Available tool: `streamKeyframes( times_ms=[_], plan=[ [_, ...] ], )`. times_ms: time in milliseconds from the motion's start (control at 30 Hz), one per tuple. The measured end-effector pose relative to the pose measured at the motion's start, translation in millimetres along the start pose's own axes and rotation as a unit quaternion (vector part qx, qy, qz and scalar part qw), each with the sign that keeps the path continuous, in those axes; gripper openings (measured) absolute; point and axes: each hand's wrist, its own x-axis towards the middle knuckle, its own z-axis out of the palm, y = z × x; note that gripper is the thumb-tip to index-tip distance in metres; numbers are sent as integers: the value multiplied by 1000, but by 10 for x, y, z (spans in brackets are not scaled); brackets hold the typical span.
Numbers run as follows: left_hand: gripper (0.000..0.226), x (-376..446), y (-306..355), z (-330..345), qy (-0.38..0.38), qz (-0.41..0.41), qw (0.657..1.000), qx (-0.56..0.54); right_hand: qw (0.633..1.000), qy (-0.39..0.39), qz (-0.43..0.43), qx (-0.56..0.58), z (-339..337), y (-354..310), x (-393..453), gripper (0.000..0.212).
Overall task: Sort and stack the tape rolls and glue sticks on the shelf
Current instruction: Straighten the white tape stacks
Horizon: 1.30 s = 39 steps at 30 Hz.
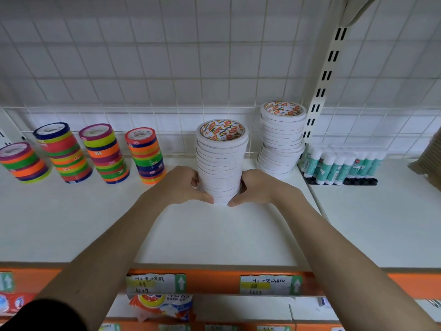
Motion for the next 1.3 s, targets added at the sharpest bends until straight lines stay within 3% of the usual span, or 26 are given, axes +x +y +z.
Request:
streamKeyframes(
  times_ms=[300,900,1033,1100,1300],
  plan=[
    [48,-53,49,36,-29,24,997,-62,999,10,-5,42,31,19,-25,30],
    [48,-90,30,92,0,23,999,-37,998,45,-4,34,63,110,-21,33],
    [65,-96,74,9,-20,0,1000,23,1000,-6,3,23,-81,109,-15,27],
    [74,-94,113,-71,-18,-16,997,72,1000,-8,8,0,-158,92,12,41],
    [61,-79,160,-166,-21,-18,992,121,999,-10,0,-37,-212,47,71,39]
  ],
)
